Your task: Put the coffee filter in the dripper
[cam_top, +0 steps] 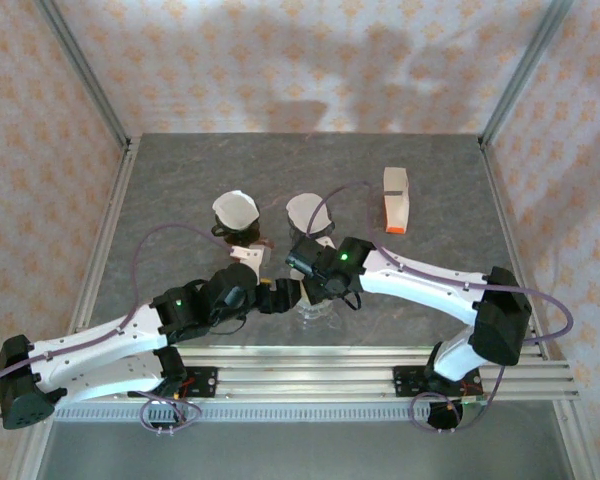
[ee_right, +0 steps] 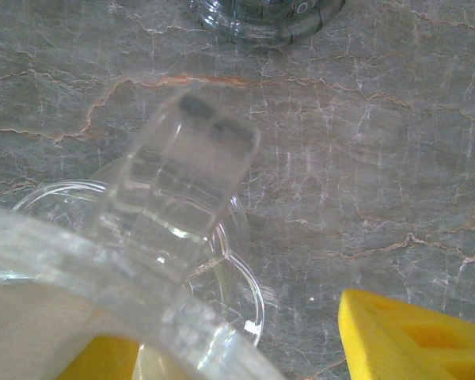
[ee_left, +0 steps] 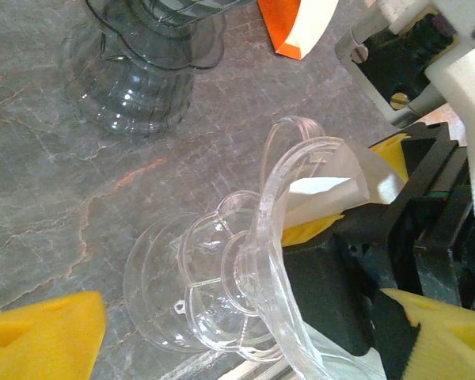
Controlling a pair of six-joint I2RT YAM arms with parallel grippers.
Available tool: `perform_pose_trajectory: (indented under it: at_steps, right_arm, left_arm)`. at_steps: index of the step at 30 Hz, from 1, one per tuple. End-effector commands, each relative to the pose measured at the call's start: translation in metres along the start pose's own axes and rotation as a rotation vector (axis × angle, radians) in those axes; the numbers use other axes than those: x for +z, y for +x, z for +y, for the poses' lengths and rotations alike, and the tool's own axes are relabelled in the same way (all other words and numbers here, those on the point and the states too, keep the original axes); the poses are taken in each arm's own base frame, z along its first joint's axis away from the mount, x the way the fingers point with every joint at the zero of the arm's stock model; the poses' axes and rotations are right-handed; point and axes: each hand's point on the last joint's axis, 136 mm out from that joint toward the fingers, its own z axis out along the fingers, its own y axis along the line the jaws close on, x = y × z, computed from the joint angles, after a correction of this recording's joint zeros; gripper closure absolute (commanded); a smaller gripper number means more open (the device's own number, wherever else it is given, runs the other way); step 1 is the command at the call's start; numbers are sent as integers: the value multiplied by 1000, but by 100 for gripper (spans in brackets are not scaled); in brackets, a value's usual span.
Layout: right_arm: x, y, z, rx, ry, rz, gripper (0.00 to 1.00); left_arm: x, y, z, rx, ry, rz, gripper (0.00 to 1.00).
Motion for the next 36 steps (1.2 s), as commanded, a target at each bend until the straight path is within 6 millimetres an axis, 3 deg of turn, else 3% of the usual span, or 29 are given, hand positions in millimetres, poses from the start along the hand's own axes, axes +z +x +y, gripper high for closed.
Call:
perform_pose_trajectory:
  at_steps: [1,13,26,36]
  right_arm:
    - [11,4,-11,-17,64,14,34]
    - [9,3,-9,-15,55,11,34]
    - [2,-1,-10,-3,47,-14,34]
    - [-21,-8,-18,35,31,-81,34]
  left_arm:
    - [4,-5,-1,-9,6,-20,13]
    - [7,-1,10,-17,-43,-12,31]
    - [7,3,13,-13,-61,5,41]
    - [7,3,12,-17,-57,8,42]
